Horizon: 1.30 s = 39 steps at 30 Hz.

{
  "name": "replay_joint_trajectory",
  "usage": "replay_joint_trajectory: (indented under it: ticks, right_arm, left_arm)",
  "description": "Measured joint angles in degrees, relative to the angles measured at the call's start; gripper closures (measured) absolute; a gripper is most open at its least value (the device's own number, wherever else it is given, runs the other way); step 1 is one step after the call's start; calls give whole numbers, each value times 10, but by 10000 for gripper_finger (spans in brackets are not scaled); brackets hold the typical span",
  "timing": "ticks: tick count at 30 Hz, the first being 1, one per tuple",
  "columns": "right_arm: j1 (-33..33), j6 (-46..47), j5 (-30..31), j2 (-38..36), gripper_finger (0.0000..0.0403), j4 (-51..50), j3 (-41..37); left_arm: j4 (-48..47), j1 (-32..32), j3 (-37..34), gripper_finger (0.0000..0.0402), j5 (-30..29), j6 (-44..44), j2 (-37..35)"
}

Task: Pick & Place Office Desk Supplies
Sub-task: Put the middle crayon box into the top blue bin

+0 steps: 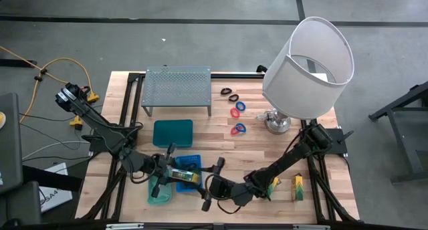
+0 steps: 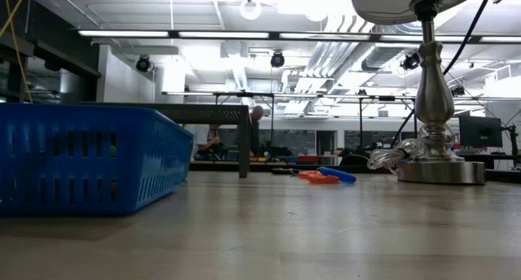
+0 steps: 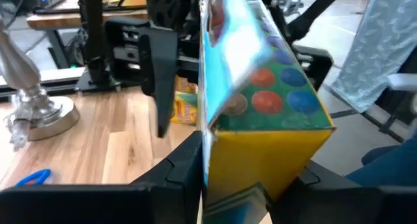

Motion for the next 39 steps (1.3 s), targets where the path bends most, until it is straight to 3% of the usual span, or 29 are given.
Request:
replay_joint_trajectory:
  ticks: [8,21,34,39]
  right_arm:
    - [10,4,79,0,176,-40,0]
    - [26,107,117,0,176,-128,0]
    - [32,110,116,0,176,-133,-1]
    - [32,110,115,0,176,-133,-1]
  left_arm:
    - [-35,1,0,284,-39,-31,0]
    - [-64,-5,0,283,-44,-45,-26]
    - [-68,-25,0,282,-46,-65,-42]
    - [-134,-7,0,282,-124,-108,-47]
